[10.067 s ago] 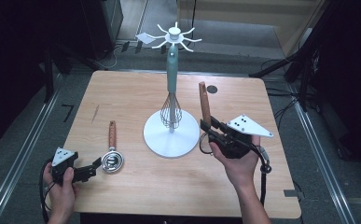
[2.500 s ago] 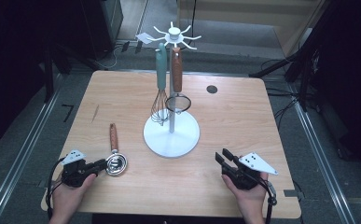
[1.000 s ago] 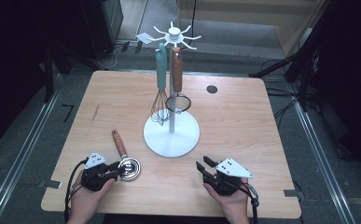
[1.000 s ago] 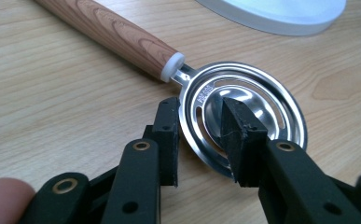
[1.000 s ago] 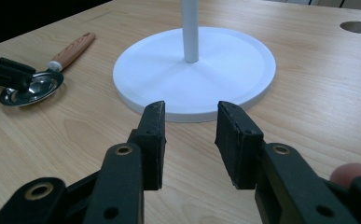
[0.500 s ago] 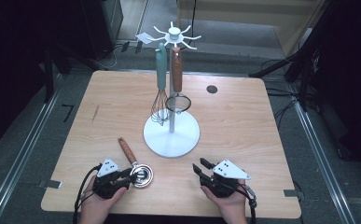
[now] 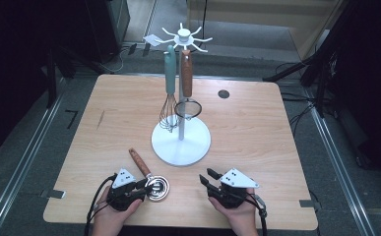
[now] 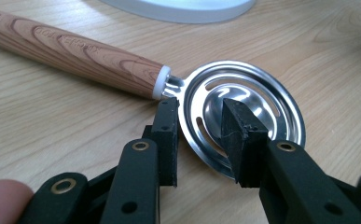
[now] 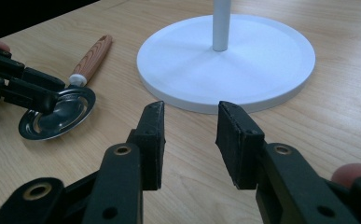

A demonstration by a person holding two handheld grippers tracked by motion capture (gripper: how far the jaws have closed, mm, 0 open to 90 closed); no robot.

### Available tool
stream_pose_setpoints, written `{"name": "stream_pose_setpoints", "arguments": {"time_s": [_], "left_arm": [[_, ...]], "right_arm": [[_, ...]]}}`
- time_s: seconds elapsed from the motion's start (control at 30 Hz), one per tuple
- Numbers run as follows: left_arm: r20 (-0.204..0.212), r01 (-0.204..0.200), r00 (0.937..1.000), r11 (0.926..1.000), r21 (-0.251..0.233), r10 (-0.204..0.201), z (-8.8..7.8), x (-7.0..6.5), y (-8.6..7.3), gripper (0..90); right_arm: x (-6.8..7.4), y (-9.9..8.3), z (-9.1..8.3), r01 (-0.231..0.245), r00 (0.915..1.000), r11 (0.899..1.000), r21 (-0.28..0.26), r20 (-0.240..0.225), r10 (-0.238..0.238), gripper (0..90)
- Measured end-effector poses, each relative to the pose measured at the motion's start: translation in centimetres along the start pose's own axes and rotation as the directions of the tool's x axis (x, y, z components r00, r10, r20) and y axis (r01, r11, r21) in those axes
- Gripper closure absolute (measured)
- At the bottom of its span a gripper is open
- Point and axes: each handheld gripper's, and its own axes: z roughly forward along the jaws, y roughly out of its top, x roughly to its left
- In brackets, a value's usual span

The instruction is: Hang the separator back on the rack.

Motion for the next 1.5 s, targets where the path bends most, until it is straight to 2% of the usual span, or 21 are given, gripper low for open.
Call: {"name": "stream_pose_setpoints", "arguments": {"time_s": [0.1,0.2,0.3,0.43,0.57,0.6,0.73,0.87,0.9,1.0,1.07,1.17,1.3,1.4,1.5], "left_arm": [[0.005,0.006,1.0,1.0,-0.006,-0.006,0.2,0.0,0.1,68.7],[0.024,0.035,0.9991,0.9993,-0.009,-0.035,0.6,0.1,0.3,70.7],[0.024,0.021,0.9995,0.9997,-0.011,-0.021,1.0,-0.3,0.5,69.5],[0.024,0.011,0.9997,0.9999,-0.01,-0.011,1.1,-0.5,0.6,68.9],[0.018,0.053,0.9984,0.9985,-0.014,-0.053,1.4,-0.7,0.8,70.0],[0.012,0.053,0.9985,0.9986,-0.011,-0.053,1.6,-1.0,0.9,69.9],[0.005,0.002,1.0,1.0,-0.006,-0.002,1.9,-1.9,1.0,69.2],[0.015,-0.001,0.9999,1.0,-0.007,0.001,2.1,-2.2,1.0,68.7],[0.017,-0.001,0.9998,1.0,-0.007,0.001,2.2,-2.3,1.1,68.6],[0.014,-0.012,0.9998,0.9999,-0.004,0.012,2.1,-2.4,1.0,68.4],[0.023,0.002,0.9997,1.0,0.002,-0.002,2.0,-2.5,0.9,68.3],[0.023,-0.026,0.9994,0.9996,0.01,0.026,1.8,-3.1,0.7,67.9],[0.025,-0.059,0.998,0.9982,0.013,0.059,1.9,-3.8,0.5,67.4],[0.03,-0.057,0.998,0.9983,0.015,0.056,2.0,-4.3,0.6,67.1],[0.042,-0.048,0.998,0.9988,0.013,0.047,2.3,-4.7,0.9,66.7]], "right_arm": [[-0.4,0.0,0.1,-0.014,0.9999,1.0,-0.001,0.003,0.014,63.6],[-0.7,-0.1,0.3,-0.017,0.9998,1.0,0.003,0.007,0.017,63.3],[-0.9,-0.2,0.7,-0.01,0.9999,1.0,0.009,0.014,0.01,63.0],[-1.1,-0.2,1.2,-0.026,0.9996,1.0,0.015,0.008,0.026,63.0],[-1.1,-0.4,1.4,-0.026,0.9996,0.999,0.027,-0.007,0.027,62.7],[-1.1,-0.4,1.4,-0.028,0.9996,0.999,0.028,-0.007,0.028,62.7],[-1.0,-0.4,1.5,-0.036,0.9993,0.999,0.029,-0.01,0.037,62.7],[-0.7,-0.4,1.4,-0.005,0.9998,0.999,0.04,-0.019,0.006,62.6],[-0.6,-0.5,1.3,-0.006,0.9998,0.999,0.039,-0.018,0.007,62.7],[-0.2,-0.5,1.2,-0.052,0.9981,0.998,0.025,-0.033,0.052,62.7],[0.4,-0.5,1.2,-0.035,0.9986,0.999,0.026,-0.039,0.036,62.8],[1.2,-0.5,0.7,-0.012,0.9991,1.0,0.024,-0.04,0.013,62.9],[1.7,-0.2,-0.1,-0.01,0.9996,1.0,0.013,-0.027,0.011,63.2],[1.7,0.0,-0.3,-0.009,0.9997,1.0,0.001,-0.021,0.009,63.6],[1.7,-0.1,-0.4,-0.027,0.9994,1.0,0.011,-0.021,0.027,64.7]]}}
